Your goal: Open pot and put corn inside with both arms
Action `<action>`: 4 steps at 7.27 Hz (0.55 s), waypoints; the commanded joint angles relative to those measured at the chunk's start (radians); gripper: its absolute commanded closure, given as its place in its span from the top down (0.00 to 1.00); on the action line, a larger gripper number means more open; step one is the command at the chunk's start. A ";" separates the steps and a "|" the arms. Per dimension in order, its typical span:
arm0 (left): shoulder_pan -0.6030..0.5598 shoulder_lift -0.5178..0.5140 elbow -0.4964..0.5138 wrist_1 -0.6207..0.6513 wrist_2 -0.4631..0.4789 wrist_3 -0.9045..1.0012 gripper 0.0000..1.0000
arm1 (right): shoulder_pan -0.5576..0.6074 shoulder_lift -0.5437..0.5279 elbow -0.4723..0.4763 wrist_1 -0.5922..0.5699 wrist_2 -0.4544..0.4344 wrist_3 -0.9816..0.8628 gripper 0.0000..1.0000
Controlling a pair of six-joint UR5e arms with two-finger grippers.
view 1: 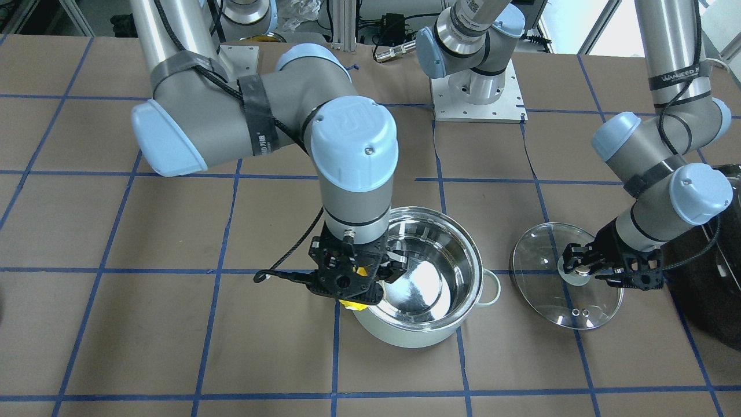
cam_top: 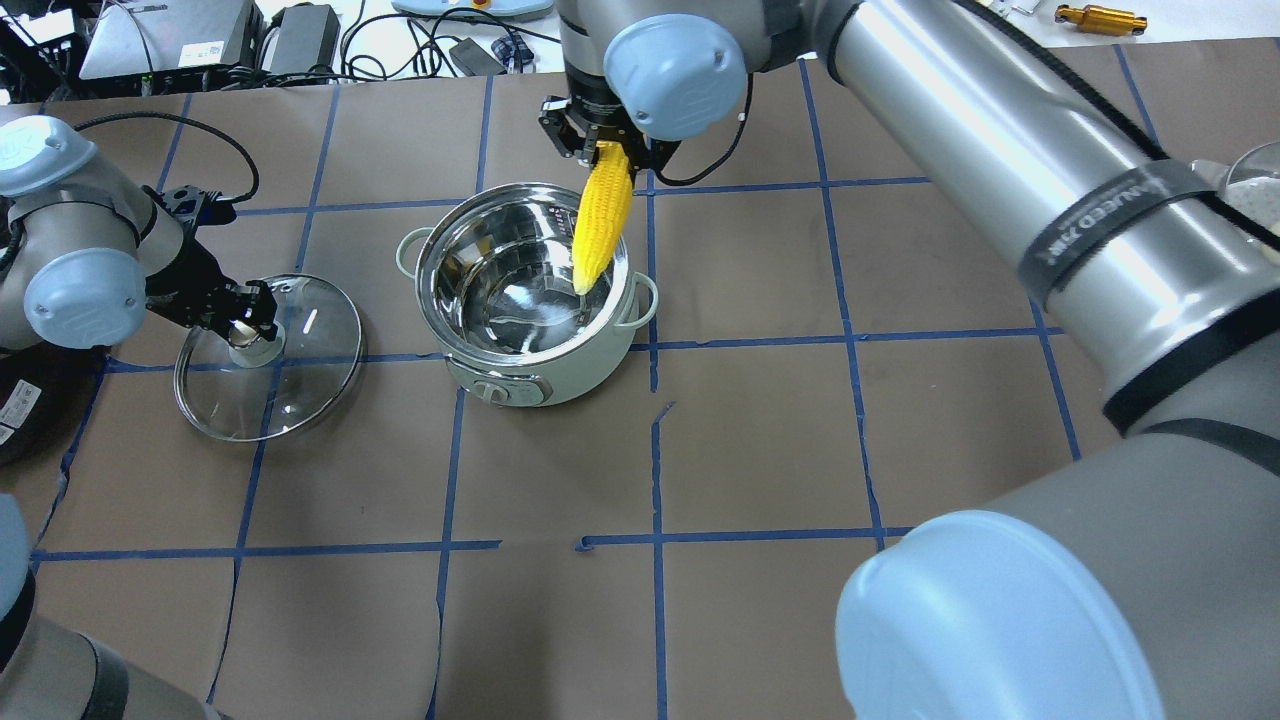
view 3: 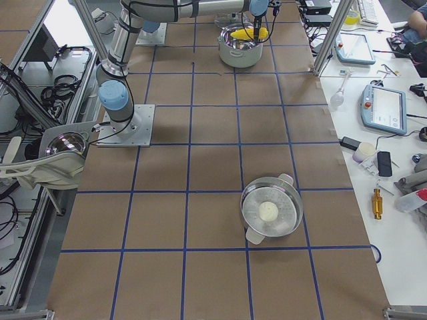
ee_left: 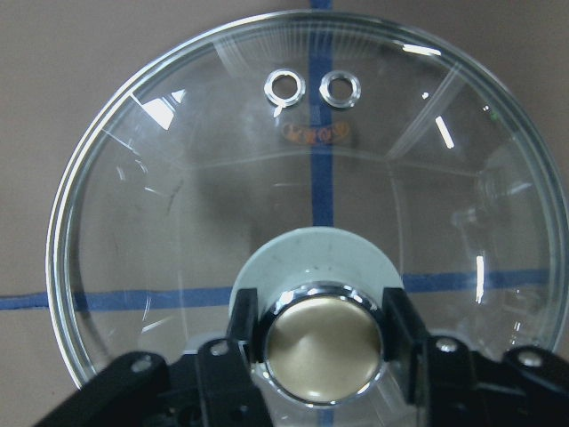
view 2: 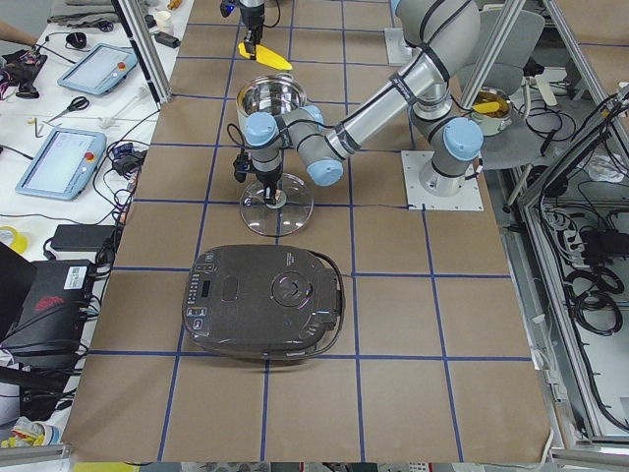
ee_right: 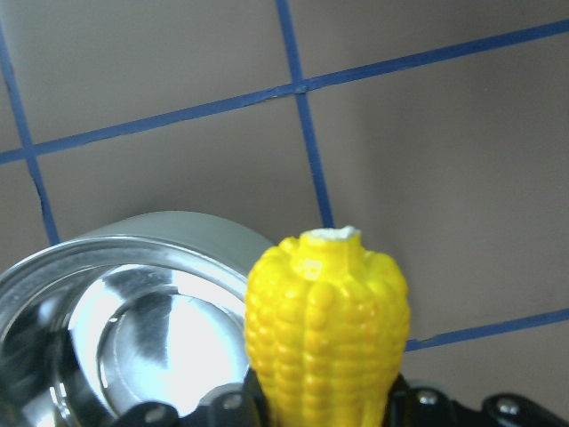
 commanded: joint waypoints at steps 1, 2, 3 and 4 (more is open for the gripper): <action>0.001 -0.006 0.003 0.004 0.001 0.013 0.99 | 0.056 0.044 -0.033 -0.030 0.012 -0.009 0.00; 0.000 0.002 0.004 0.006 0.001 0.010 1.00 | 0.063 0.048 -0.031 -0.033 0.012 -0.067 0.03; -0.019 0.029 0.018 0.006 0.001 0.007 1.00 | 0.073 0.063 -0.031 -0.036 0.012 -0.185 0.41; -0.057 0.070 0.059 -0.013 0.013 0.009 1.00 | 0.085 0.064 -0.028 -0.036 0.011 -0.217 0.68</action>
